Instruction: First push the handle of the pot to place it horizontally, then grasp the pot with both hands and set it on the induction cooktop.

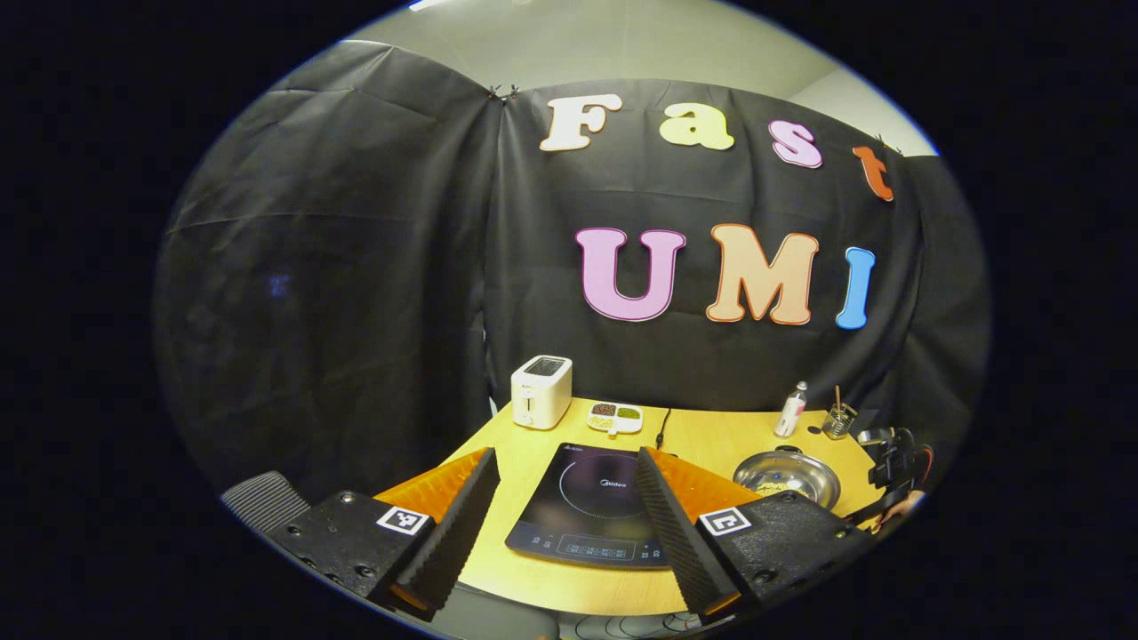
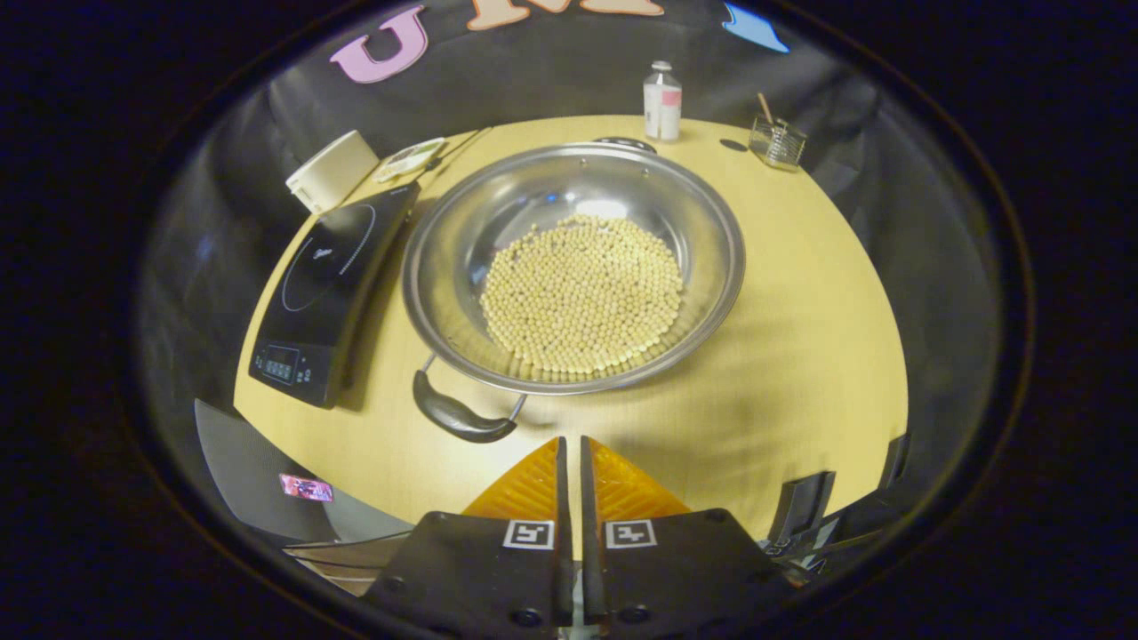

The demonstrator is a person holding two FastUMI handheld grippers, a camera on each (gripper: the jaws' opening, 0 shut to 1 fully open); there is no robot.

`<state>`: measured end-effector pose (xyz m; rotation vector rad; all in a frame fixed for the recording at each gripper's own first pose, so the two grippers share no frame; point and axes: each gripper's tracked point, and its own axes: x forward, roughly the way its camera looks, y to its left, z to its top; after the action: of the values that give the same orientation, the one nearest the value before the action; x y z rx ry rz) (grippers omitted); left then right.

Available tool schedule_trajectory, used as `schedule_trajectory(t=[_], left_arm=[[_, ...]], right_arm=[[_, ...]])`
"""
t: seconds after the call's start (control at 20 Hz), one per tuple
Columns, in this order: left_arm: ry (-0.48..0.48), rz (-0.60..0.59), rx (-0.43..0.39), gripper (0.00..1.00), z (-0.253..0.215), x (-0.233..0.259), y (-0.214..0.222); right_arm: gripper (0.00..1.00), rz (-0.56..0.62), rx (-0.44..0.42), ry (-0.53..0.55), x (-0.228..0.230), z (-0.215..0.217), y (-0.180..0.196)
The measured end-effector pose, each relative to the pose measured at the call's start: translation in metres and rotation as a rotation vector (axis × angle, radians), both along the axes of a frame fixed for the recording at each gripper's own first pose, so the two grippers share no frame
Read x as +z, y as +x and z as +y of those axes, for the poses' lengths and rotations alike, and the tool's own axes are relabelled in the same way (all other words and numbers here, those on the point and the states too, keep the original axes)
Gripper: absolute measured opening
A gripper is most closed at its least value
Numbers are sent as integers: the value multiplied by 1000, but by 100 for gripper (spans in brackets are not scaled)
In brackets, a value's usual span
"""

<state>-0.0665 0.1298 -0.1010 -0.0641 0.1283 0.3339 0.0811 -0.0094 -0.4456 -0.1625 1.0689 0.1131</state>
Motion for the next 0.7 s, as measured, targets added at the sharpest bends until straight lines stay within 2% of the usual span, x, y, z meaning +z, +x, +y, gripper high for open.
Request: schedule_trajectory(t=[0.05, 0.1, 0.15, 0.2, 0.25, 0.3, 0.4, 0.5, 0.7], left_arm=[[1, 4, -9, 90, -2, -1, 3], [1, 6, -20, 95, -4, -1, 4], [1, 10, -28, 95, -6, -2, 6], [0, 15, -33, 91, -7, -3, 9], [-2, 16, -35, 91, -6, -4, 12], [-6, 20, -39, 95, -7, -5, 14], [-8, 30, -47, 90, -8, -8, 16], [-4, 32, -49, 95, -6, -8, 17], [-2, 37, -52, 90, -2, -9, 19]], right_arm=[[7, 16, -8, 0, -5, 0, 2], [7, 27, -15, 2, -10, 0, 4], [7, 30, -18, 3, -12, 2, 6], [7, 27, -18, 1, -14, 3, 8], [0, 22, -23, 6, -14, 7, 11], [7, 20, -29, 19, -16, 13, 12], [6, 11, -37, 18, -17, 18, 14], [5, 14, -44, 28, -19, 22, 16], [6, 28, -66, 77, -21, 47, 12]])
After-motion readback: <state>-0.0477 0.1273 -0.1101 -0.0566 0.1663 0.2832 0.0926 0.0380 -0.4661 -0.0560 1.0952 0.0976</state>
